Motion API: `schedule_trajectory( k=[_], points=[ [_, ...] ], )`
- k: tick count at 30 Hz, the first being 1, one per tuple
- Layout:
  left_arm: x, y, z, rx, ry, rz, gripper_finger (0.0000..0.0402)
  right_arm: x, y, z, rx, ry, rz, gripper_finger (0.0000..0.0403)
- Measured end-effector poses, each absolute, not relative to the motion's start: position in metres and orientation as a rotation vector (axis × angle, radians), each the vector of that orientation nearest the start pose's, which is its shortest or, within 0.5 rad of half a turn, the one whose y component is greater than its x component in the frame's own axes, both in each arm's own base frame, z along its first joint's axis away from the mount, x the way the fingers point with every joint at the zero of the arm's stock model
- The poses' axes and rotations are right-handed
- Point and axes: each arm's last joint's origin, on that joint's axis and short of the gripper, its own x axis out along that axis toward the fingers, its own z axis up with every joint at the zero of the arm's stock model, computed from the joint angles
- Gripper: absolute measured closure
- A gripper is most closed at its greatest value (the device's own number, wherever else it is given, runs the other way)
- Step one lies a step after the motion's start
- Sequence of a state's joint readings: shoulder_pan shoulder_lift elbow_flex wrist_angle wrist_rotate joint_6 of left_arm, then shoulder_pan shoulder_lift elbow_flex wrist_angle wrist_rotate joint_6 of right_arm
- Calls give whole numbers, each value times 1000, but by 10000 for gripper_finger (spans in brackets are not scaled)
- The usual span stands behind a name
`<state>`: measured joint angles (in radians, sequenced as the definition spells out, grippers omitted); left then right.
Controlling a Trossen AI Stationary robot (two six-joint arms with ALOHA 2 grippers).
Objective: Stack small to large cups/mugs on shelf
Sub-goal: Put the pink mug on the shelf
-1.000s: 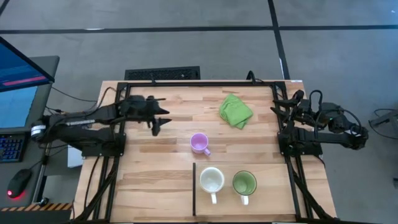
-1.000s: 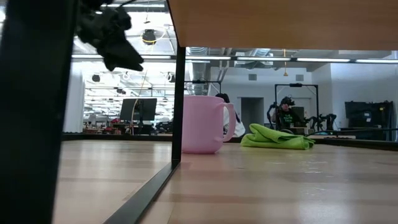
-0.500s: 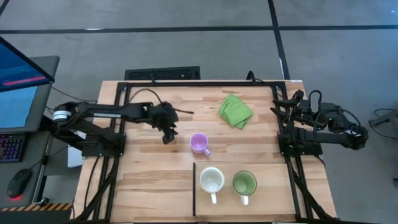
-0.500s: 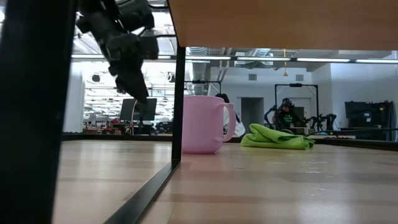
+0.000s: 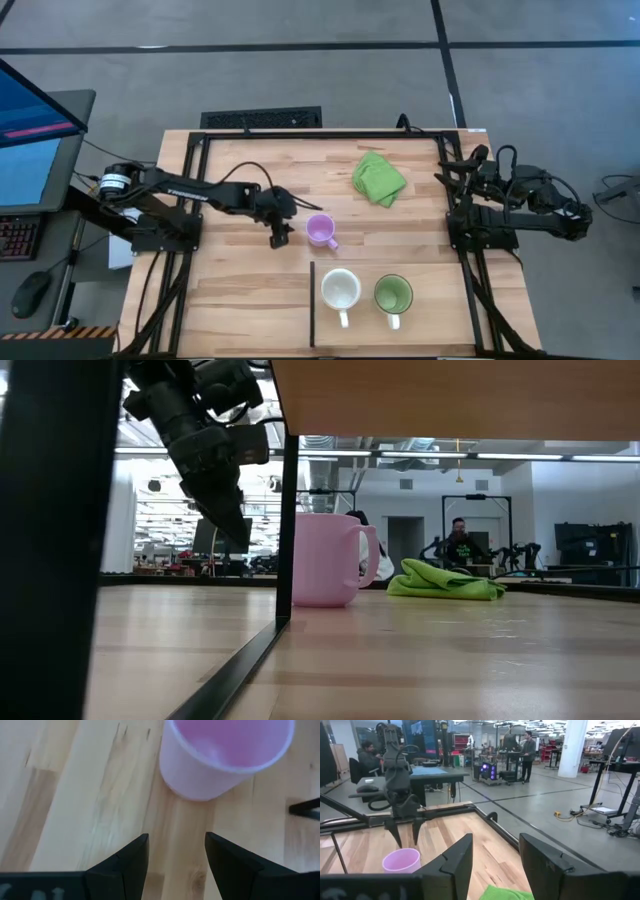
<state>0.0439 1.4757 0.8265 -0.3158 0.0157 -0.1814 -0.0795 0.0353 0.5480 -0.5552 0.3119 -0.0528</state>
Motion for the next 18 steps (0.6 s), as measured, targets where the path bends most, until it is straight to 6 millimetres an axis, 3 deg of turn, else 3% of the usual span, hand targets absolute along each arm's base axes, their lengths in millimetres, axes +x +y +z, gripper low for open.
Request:
schedule_trajectory(
  k=[18],
  points=[
    [289, -1, 185, -161, 910, 56, 216, 35, -12, 281, -57, 53, -389, 219]
  ],
)
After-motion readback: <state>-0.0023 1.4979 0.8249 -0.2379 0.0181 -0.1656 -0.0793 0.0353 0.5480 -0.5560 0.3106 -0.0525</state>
